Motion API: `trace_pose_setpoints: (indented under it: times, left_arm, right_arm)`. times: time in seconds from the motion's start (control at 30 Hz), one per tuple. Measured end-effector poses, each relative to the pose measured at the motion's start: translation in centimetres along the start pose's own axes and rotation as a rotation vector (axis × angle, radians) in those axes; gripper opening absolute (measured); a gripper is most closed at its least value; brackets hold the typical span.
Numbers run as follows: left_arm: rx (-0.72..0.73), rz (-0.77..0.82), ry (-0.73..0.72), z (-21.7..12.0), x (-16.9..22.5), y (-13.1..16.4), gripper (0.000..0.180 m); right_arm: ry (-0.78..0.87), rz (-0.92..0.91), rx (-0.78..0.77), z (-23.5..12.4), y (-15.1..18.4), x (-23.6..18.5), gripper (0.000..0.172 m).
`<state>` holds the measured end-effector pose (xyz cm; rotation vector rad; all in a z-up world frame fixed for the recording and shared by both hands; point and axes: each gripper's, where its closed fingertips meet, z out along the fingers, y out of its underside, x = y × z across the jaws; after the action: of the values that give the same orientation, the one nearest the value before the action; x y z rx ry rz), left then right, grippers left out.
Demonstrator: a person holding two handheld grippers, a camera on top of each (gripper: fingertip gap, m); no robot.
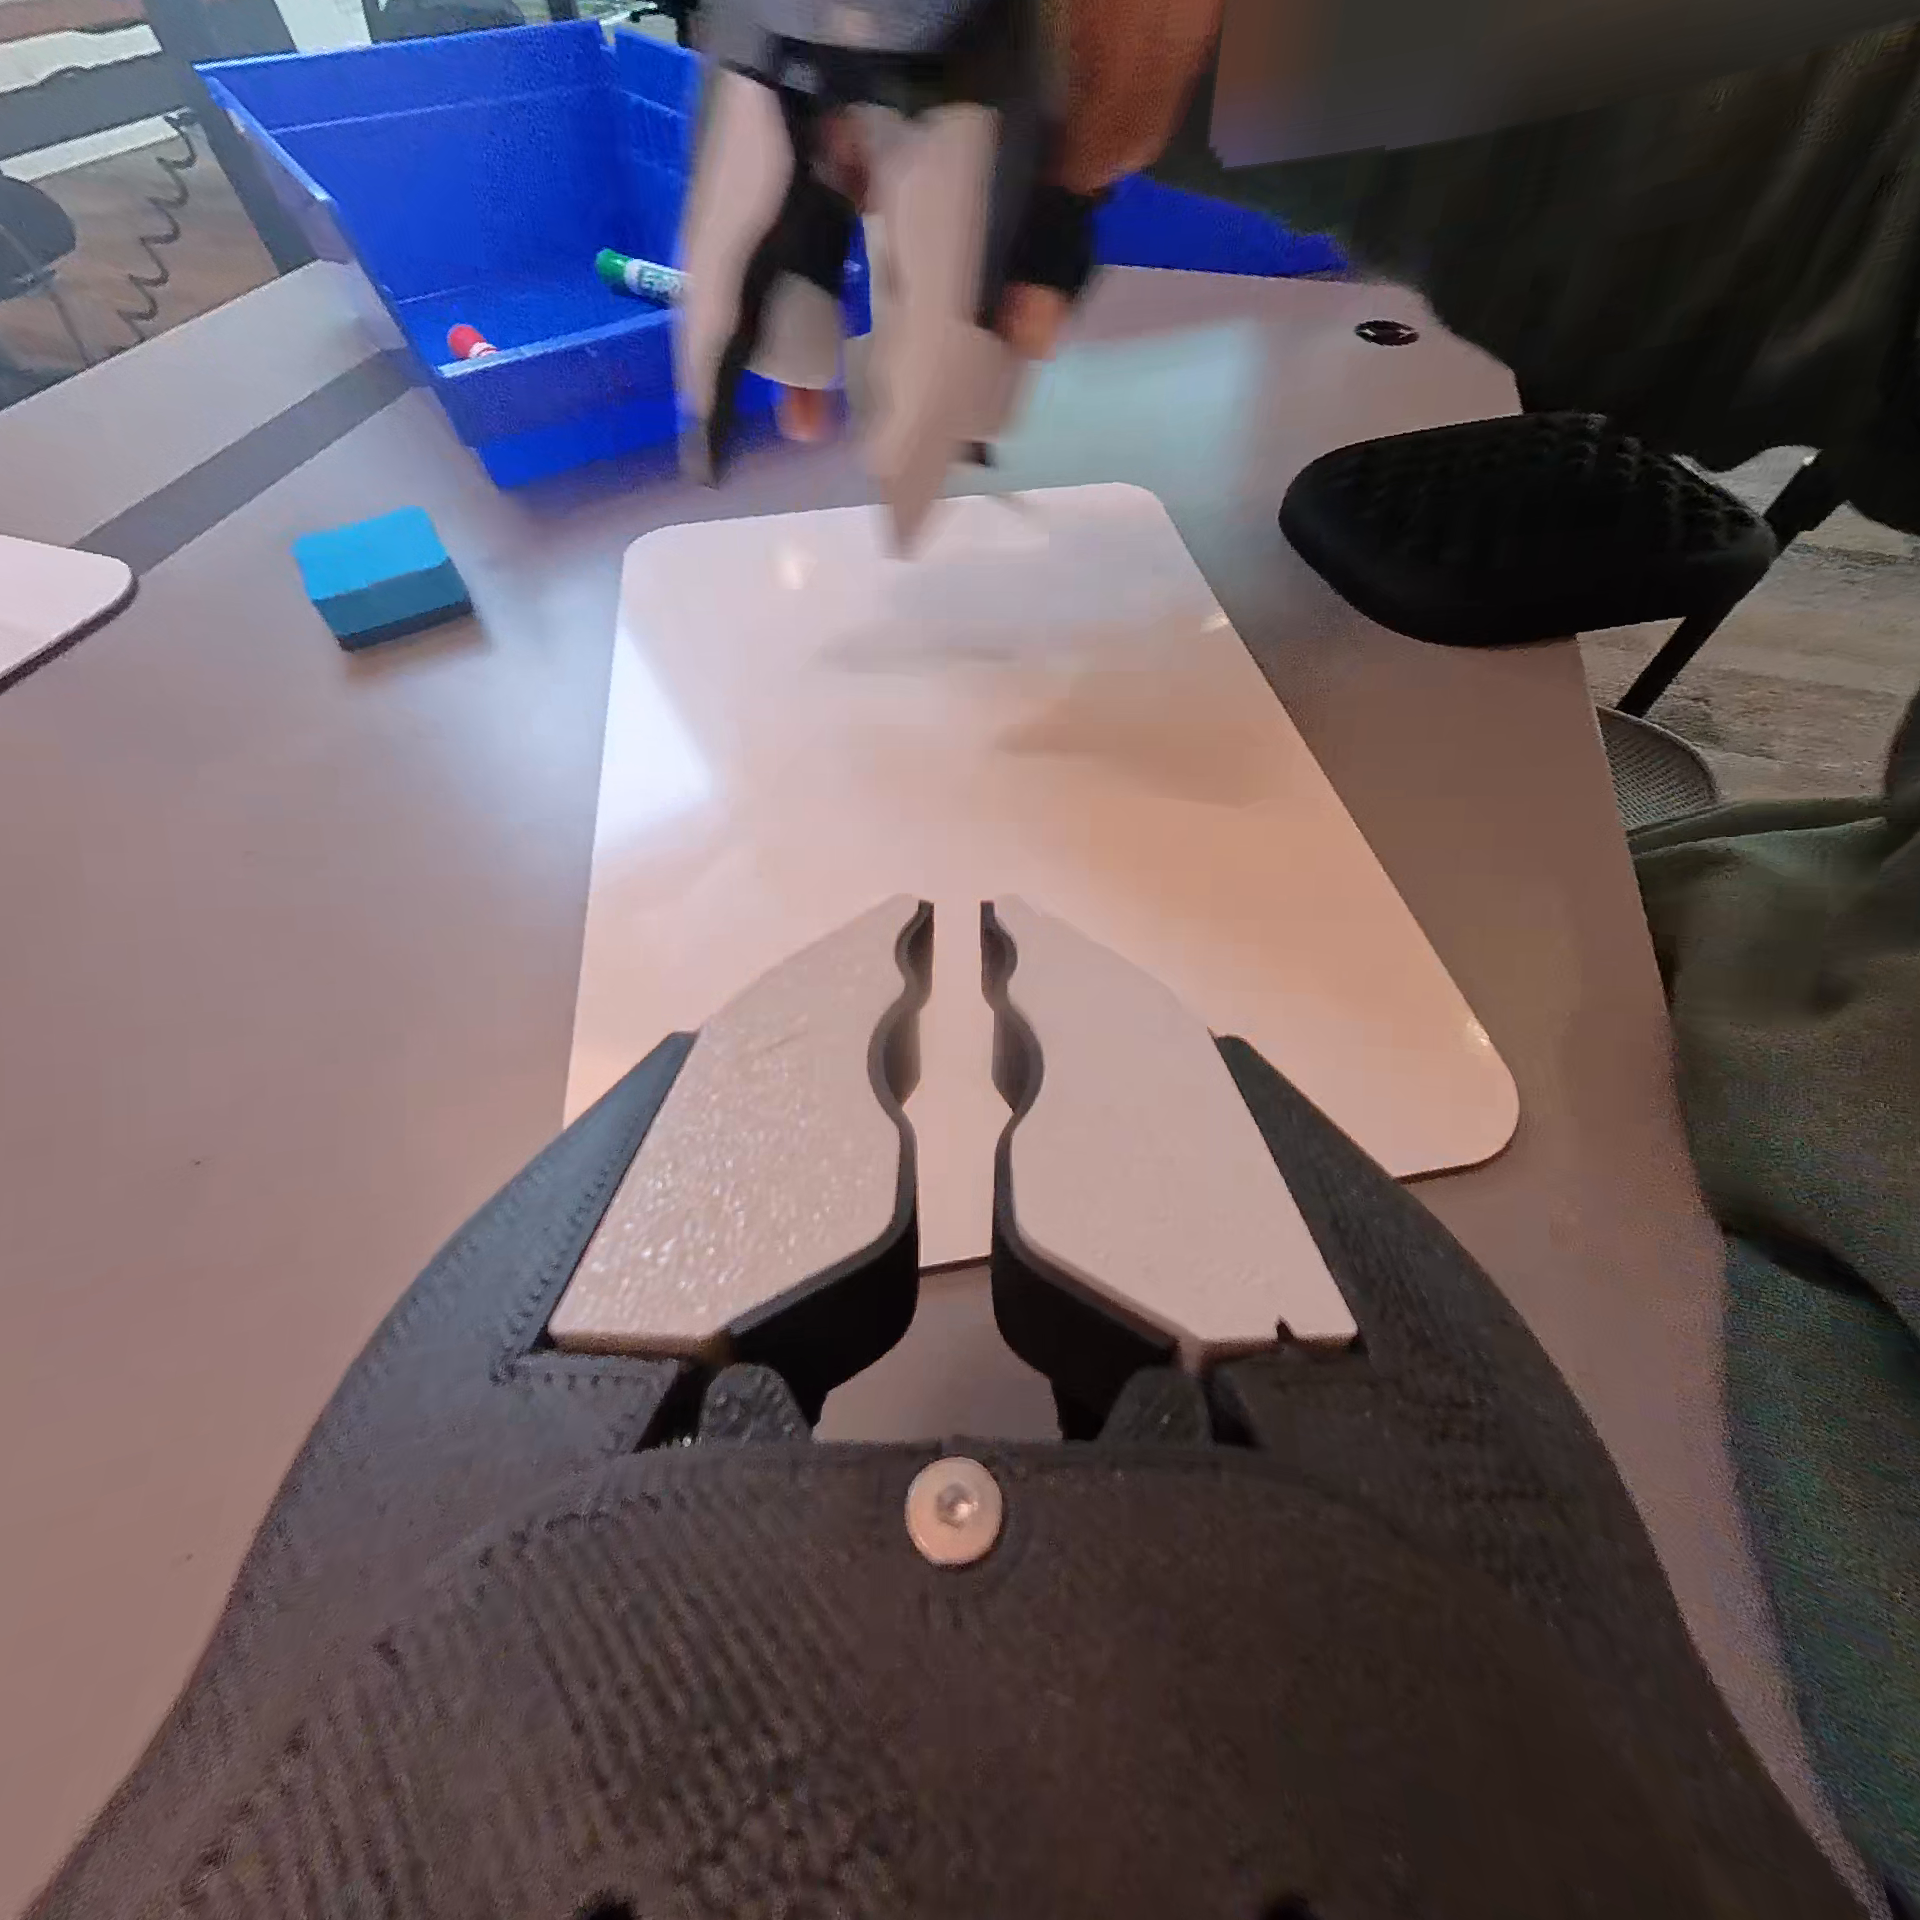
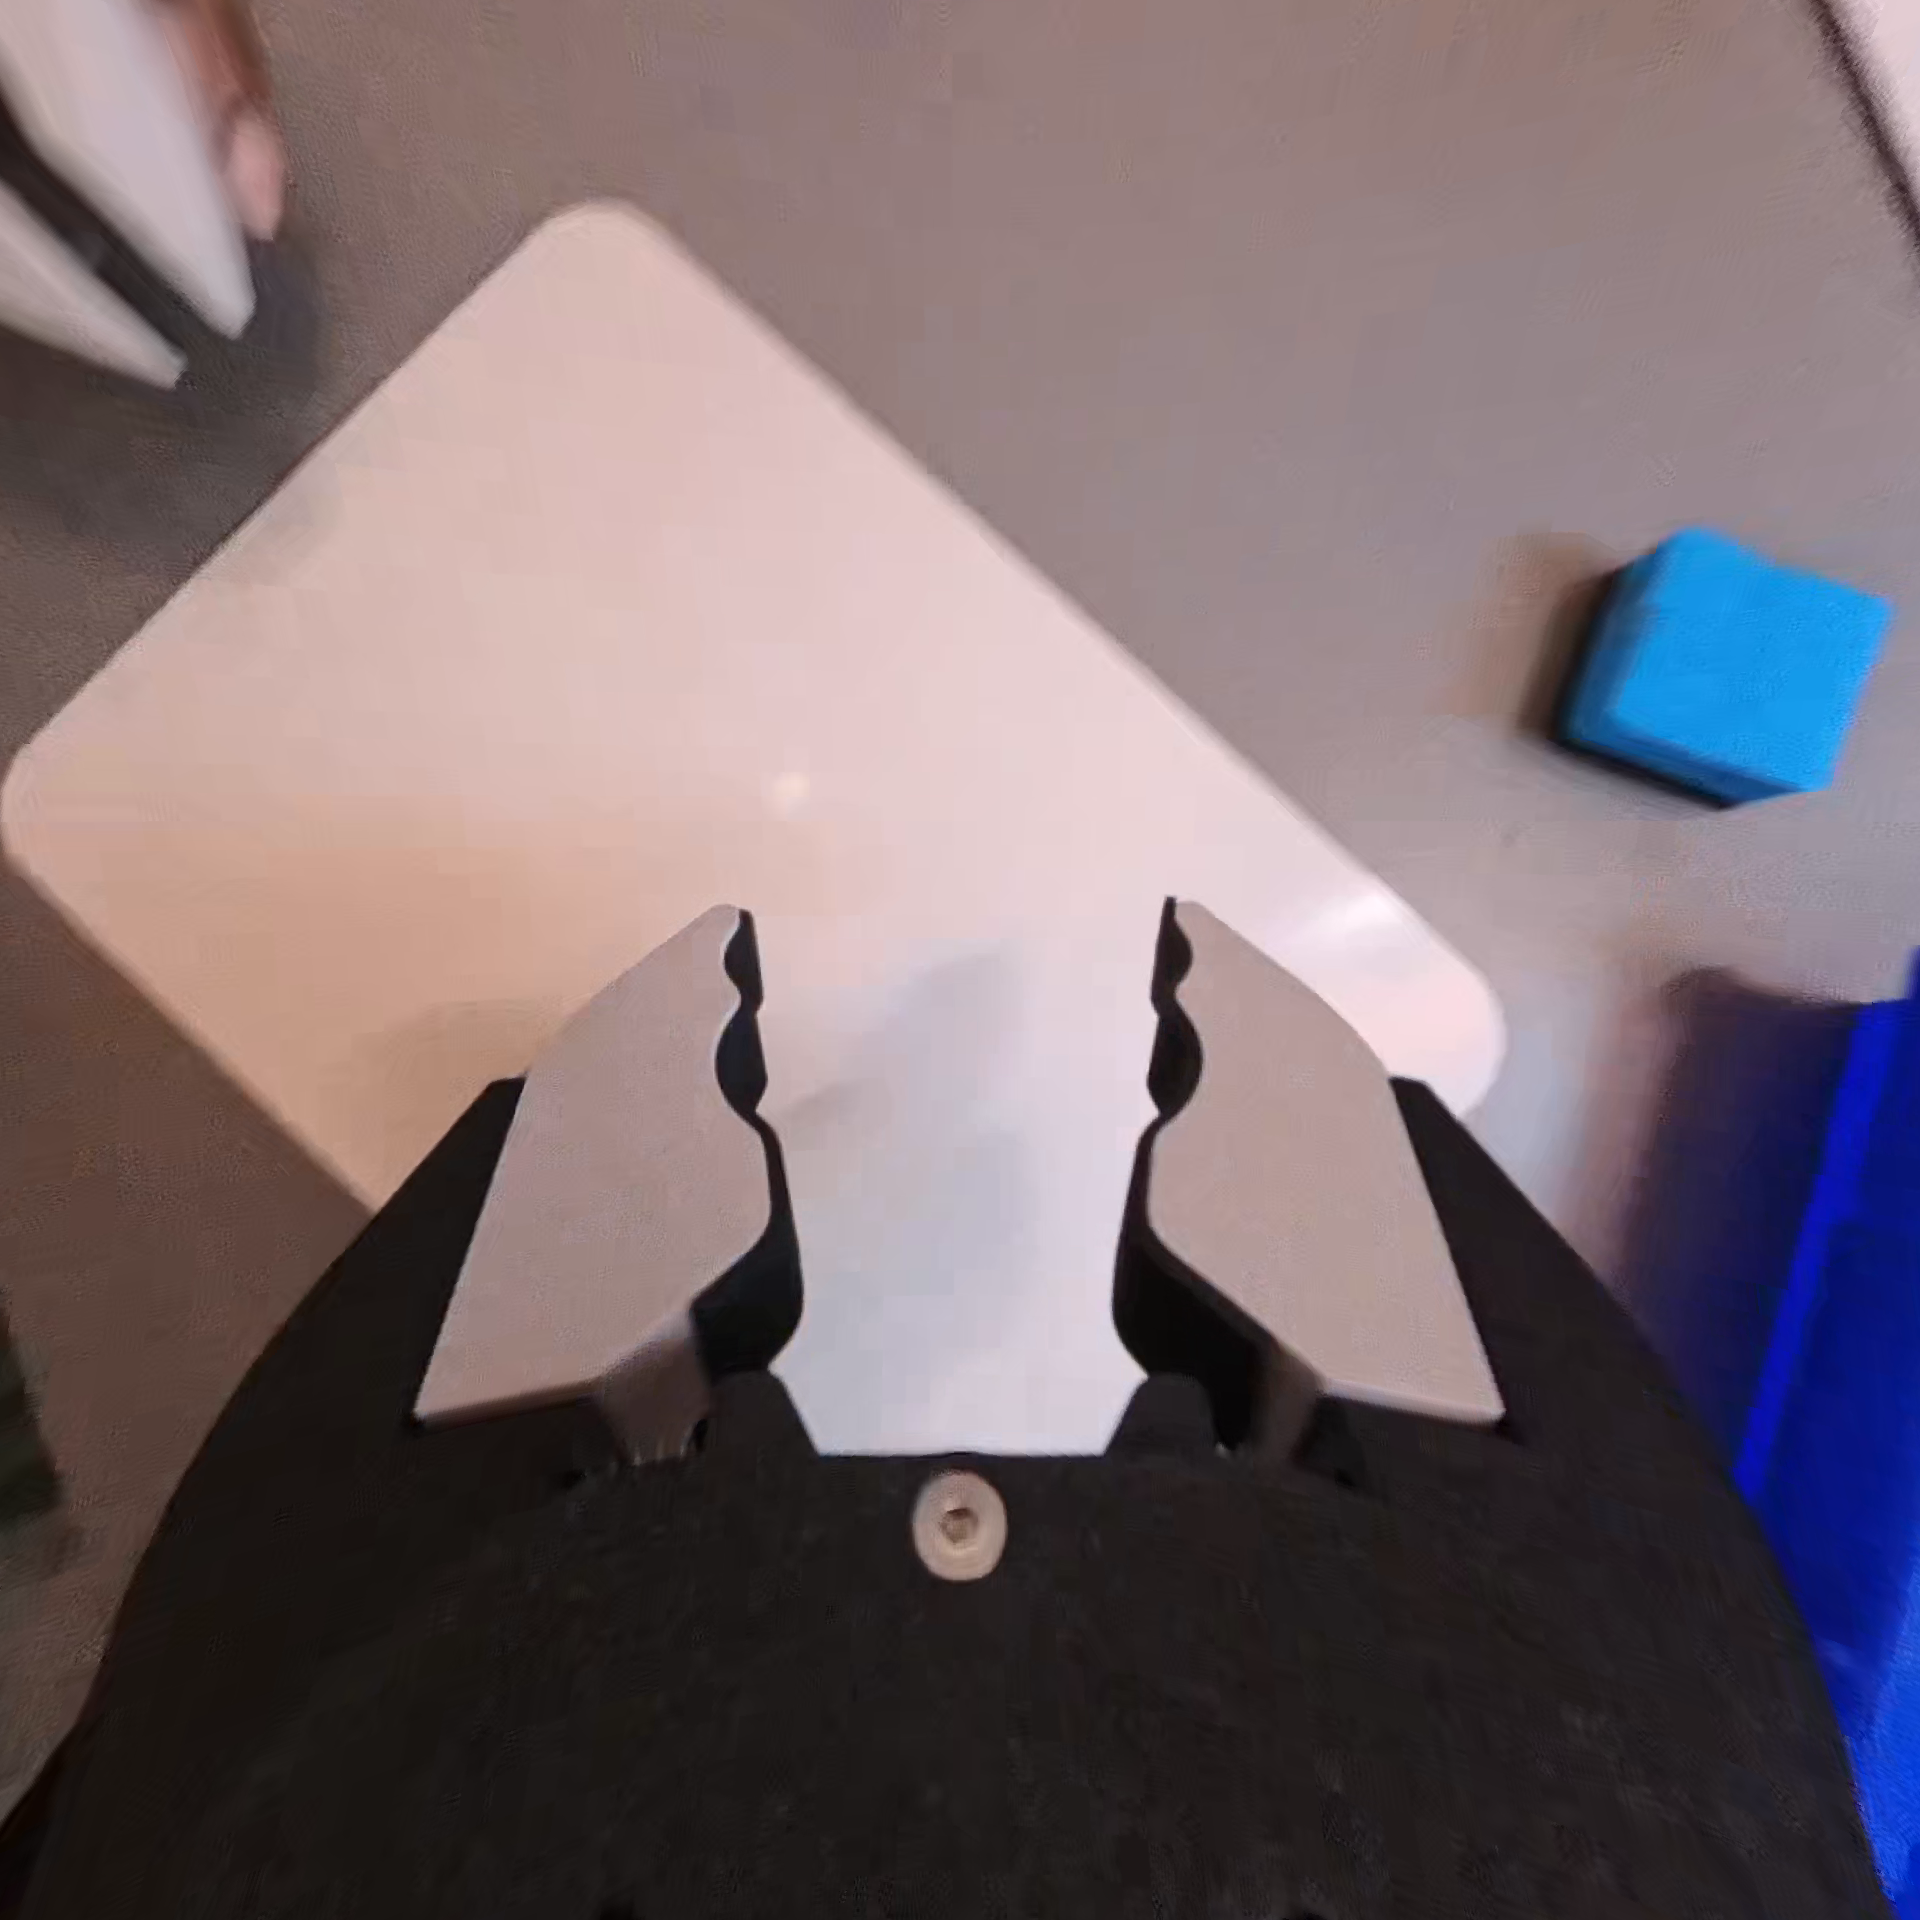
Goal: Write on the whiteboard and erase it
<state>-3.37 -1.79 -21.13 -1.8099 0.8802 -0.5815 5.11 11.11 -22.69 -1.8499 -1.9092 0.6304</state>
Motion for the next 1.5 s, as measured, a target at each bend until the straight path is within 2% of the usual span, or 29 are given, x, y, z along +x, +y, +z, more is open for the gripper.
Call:
trace_pose_setpoints:
  times: [0.13,0.2,0.27,0.33,0.47,0.87,0.93,1.0,1.1,1.17,1.2,1.23,1.33,1.43,1.5]
  left_arm:
    - [-0.001,-0.024,-0.009,0.2,-0.5,0.2,0.009]
    - [-0.002,-0.075,0.019,0.5,-0.3,0.4,0.010]
    - [0.005,-0.132,0.051,0.7,-0.1,0.4,0.010]
    - [0.003,-0.159,0.065,0.8,-0.1,0.5,0.009]
    - [-0.008,-0.143,0.038,0.6,-0.6,0.7,0.009]
    - [0.006,-0.106,0.027,0.3,-0.7,0.5,0.008]
    - [0.006,-0.092,0.024,0.3,-0.6,0.5,0.007]
    - [0.013,-0.085,0.021,0.3,-0.6,0.4,0.007]
    - [0.029,-0.080,0.006,0.2,-0.8,0.3,0.007]
    - [0.049,-0.061,-0.017,0.0,-1.2,-0.1,0.007]
    - [0.059,-0.049,-0.031,-0.2,-1.4,-0.3,0.006]
    - [0.068,-0.040,-0.043,-0.4,-1.6,-0.5,0.006]
    - [0.091,-0.031,-0.058,-0.8,-1.9,-0.9,0.006]
    - [0.110,-0.016,-0.077,-1.0,-2.2,-1.3,0.006]
    - [0.117,-0.007,-0.089,-1.1,-2.5,-1.4,0.006]
  right_arm:
    - [-0.051,-0.218,-0.202,-0.8,7.5,-8.2,0.075]
    - [-0.035,-0.237,-0.238,-1.0,9.7,-9.9,0.074]
    - [0.019,-0.242,-0.248,-1.1,10.9,-9.3,0.070]
    - [0.002,-0.204,-0.194,-0.9,10.5,-8.9,0.063]
    - [-0.054,-0.206,-0.170,0.3,9.3,-7.9,0.066]
    - [-0.063,-0.273,-0.185,2.8,5.1,-5.1,0.062]
    - [-0.092,-0.270,-0.095,2.4,2.5,-5.7,0.062]
    - [-0.069,-0.258,0.066,1.4,-1.6,-5.6,0.061]
    - [0.113,-0.203,0.415,-0.9,-8.3,-2.8,0.062]
    - [0.268,-0.098,0.697,-3.3,-11.1,0.2,0.062]
    - [0.350,-0.056,0.808,-4.4,-11.4,1.8,0.059]
    - [0.423,-0.028,0.856,-5.1,-10.9,3.2,0.057]
    - [0.630,0.023,0.825,-6.0,-7.7,7.8,0.056]
    - [0.673,0.162,0.810,-6.4,-4.5,11.1,0.057]
    - [0.694,0.236,0.736,-6.3,-2.6,12.8,0.061]
